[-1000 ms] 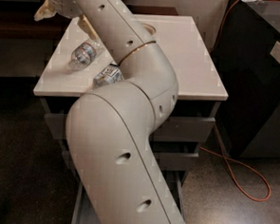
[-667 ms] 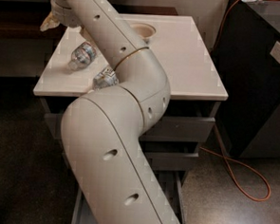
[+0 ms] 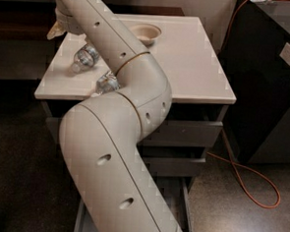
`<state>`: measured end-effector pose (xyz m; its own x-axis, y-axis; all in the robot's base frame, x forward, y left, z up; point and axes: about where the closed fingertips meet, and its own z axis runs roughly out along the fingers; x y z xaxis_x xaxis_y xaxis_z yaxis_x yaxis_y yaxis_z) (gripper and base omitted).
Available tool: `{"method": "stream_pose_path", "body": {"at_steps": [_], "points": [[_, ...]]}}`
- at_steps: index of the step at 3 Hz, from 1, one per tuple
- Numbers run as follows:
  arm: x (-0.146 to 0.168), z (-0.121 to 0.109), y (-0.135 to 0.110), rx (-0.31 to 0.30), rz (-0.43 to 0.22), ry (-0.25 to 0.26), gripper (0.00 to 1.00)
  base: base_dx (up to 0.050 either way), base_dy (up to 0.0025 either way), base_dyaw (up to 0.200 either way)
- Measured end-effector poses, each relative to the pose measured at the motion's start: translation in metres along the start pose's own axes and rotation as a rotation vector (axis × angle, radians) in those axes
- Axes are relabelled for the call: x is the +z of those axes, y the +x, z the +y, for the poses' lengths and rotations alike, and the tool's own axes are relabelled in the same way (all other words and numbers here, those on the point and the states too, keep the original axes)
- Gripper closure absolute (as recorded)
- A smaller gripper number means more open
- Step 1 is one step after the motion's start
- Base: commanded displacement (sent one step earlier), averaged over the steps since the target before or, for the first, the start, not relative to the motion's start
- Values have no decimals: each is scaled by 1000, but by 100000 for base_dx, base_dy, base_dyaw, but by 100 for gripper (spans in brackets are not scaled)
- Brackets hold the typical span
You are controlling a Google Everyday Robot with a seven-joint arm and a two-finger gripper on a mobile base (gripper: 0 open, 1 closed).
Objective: Place water bottle into bottom drawer
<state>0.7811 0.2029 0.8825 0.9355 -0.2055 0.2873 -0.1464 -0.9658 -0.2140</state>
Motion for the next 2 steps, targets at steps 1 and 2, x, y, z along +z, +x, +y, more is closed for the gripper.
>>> {"method": "stream_pose_path", "body": {"at_steps": [1, 2], "points": [[12, 10, 4, 5, 5, -43, 0, 0, 0, 0], [21, 16, 6, 9, 3, -64, 0, 0, 0, 0]]}}
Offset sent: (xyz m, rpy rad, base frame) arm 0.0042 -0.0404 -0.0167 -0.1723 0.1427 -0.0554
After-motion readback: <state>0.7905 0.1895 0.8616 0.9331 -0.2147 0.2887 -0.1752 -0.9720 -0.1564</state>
